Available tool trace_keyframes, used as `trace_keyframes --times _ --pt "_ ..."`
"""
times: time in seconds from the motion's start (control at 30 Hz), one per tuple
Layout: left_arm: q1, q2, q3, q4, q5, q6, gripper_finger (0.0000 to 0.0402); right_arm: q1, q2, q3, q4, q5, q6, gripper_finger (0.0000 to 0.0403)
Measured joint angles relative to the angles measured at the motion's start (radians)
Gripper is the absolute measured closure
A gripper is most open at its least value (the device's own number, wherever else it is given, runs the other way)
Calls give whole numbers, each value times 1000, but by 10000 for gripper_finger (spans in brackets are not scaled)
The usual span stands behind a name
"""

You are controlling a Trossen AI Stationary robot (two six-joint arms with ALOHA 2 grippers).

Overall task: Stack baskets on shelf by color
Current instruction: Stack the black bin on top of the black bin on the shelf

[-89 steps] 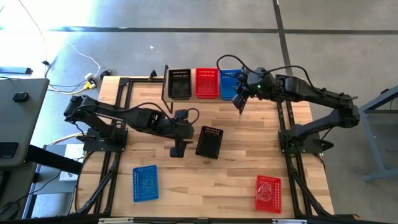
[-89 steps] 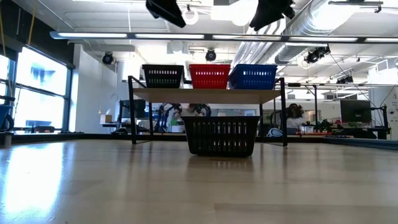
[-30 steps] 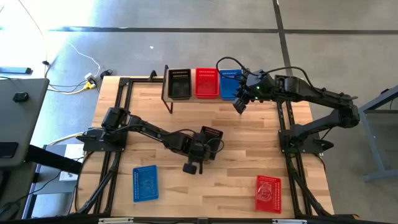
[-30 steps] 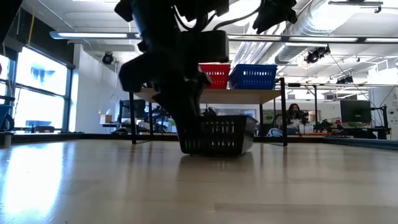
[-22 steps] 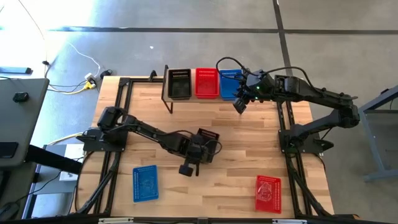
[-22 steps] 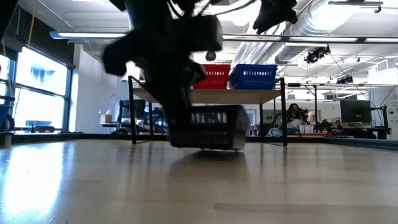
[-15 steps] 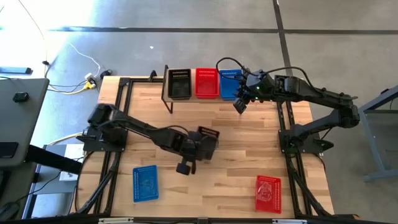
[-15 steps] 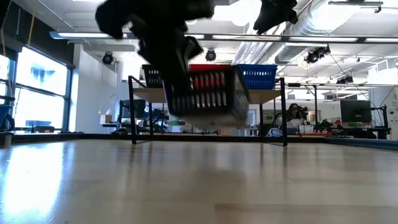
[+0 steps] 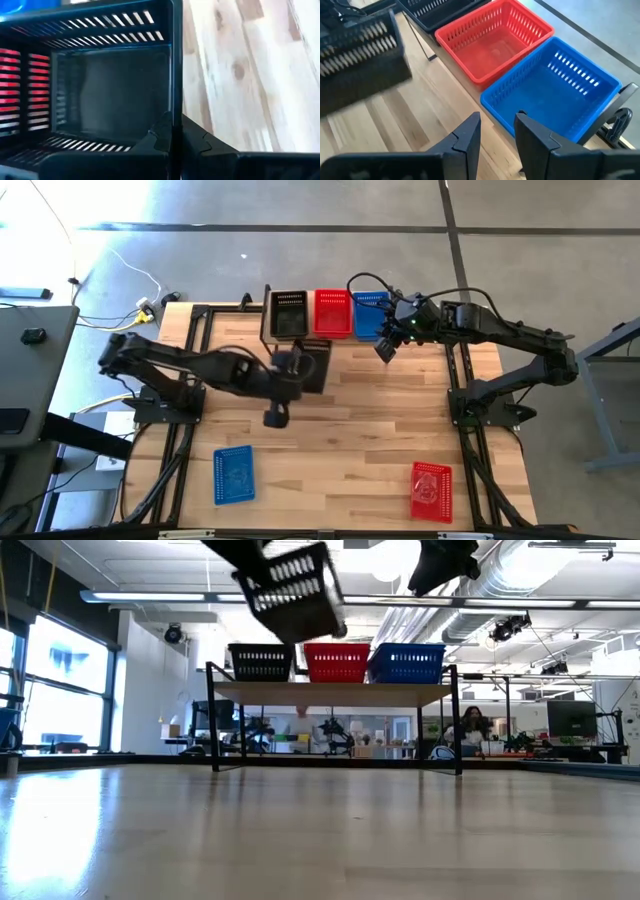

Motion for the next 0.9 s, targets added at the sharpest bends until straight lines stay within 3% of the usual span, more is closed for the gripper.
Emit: trace_keyframes --times 0.27,0.5,0.73,0.9 --pt "89 -151 0 -87 -83 41 401 0 0 0 3 2 0 298" --pt "212 -190 0 -86 -121 167 401 0 0 0 6 4 25 298" --pt "370 -176 0 -86 -111 287 402 0 0 0 4 5 48 298" --pt "464 -167 0 -80 1 322 401 0 0 0 3 5 48 298"
